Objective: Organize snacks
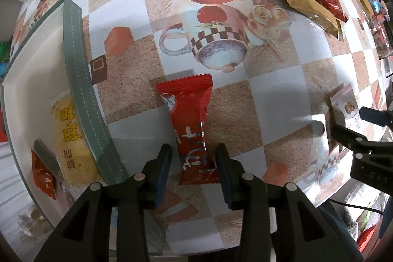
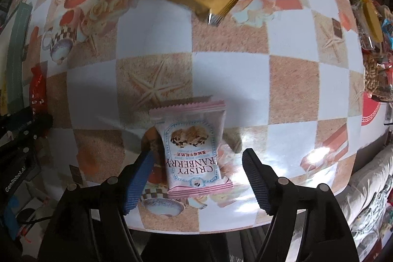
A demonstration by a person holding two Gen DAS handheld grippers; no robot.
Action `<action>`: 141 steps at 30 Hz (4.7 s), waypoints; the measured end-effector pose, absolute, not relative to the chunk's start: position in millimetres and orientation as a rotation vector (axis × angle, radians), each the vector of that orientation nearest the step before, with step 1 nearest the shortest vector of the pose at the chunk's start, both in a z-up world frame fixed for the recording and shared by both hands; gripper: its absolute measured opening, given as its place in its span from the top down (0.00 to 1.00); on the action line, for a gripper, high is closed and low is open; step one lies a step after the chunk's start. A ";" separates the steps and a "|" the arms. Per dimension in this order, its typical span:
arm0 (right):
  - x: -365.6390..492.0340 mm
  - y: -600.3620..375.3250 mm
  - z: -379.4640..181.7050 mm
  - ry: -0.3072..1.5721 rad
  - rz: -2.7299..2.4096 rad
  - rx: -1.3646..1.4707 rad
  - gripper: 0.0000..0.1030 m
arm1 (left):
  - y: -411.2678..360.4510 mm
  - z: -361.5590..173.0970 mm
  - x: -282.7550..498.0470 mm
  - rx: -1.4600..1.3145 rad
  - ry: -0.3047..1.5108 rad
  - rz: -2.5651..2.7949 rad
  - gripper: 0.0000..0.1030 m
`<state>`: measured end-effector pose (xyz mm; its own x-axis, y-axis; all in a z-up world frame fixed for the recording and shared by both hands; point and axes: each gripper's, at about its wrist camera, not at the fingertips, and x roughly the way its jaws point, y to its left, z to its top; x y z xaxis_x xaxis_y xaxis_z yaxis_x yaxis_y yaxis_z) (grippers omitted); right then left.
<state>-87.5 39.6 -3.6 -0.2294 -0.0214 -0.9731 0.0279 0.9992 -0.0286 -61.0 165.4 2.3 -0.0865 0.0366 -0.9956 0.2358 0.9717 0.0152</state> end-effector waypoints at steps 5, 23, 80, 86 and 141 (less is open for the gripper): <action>-84.1 38.7 -7.4 1.816 -0.037 0.012 0.27 | 171.4 0.0 -60.6 0.197 1.663 -0.149 0.49; -89.2 29.5 -6.4 1.810 -0.025 0.094 0.61 | 191.3 1.1 -62.2 0.134 1.659 -0.189 0.75; -51.0 91.4 69.2 1.686 0.154 0.000 0.61 | 266.1 109.9 -63.6 -0.053 1.478 -0.163 0.79; -36.5 116.0 79.9 1.662 0.206 -0.031 0.61 | 279.9 108.8 -58.1 -0.073 1.447 -0.105 0.79; 22.7 318.4 55.2 1.698 0.499 -0.194 0.61 | 407.6 72.8 -63.6 -0.195 1.502 0.096 0.79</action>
<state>22.7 318.4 55.2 -0.1940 0.1486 -0.9697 -0.3993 0.8909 0.2164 -63.6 407.6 72.8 0.0685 -0.0568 -0.9960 -0.1837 0.9806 -0.0685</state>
